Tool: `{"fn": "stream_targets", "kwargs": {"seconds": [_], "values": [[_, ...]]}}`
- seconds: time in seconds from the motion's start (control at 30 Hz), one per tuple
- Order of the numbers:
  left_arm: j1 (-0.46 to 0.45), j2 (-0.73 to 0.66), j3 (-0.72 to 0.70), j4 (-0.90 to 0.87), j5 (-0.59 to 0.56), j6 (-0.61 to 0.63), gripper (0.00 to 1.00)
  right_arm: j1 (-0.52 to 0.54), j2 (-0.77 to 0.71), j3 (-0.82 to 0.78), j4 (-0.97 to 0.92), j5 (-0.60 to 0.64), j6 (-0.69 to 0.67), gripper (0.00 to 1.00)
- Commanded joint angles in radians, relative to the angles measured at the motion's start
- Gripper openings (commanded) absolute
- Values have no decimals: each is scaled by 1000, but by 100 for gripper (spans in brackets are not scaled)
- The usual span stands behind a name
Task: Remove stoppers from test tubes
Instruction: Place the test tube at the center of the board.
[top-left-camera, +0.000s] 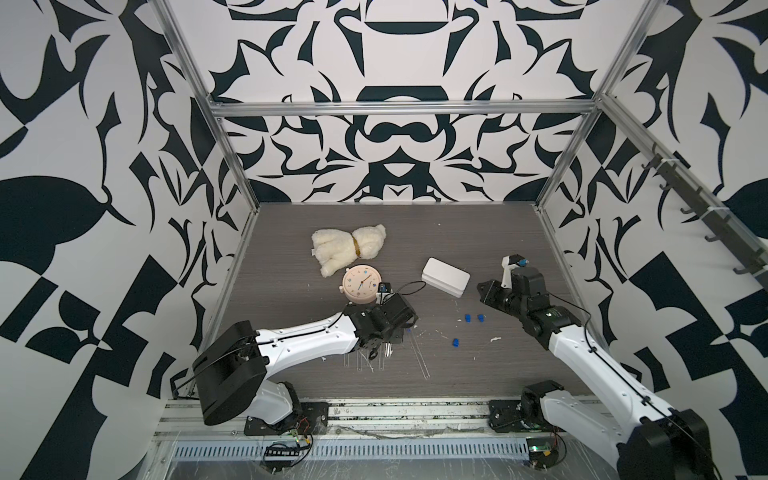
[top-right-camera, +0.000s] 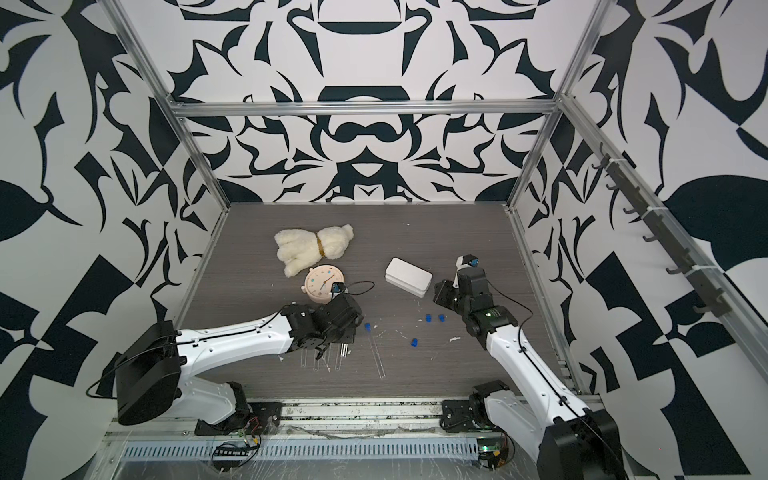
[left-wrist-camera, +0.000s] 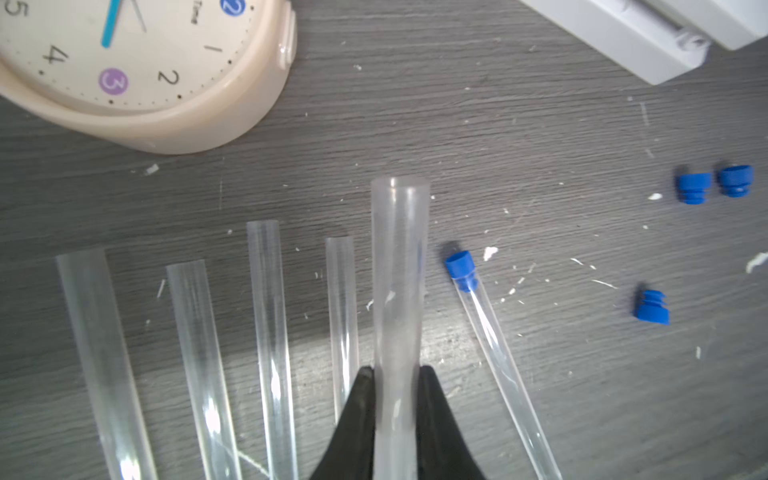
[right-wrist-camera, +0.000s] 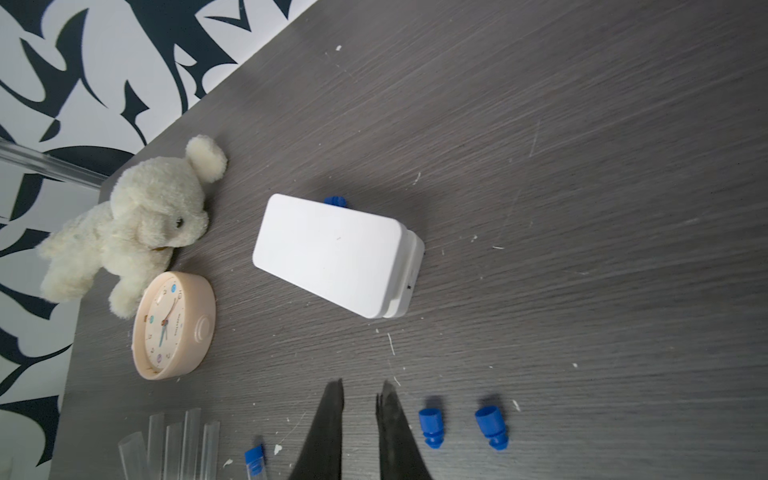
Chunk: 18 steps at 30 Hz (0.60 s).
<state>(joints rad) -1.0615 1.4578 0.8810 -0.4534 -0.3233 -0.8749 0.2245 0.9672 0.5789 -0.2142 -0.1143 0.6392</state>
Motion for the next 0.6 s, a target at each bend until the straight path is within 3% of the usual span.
{"fn": "stream_targets", "kwargs": {"seconds": [0.0,0.57], "values": [[12,39,33,-26,31,-9,18,-12,-16,-12,9,43,-22,0],[45,219,141,-85,67,-5,21,-96,126,-45,79,142,-30,0]]}}
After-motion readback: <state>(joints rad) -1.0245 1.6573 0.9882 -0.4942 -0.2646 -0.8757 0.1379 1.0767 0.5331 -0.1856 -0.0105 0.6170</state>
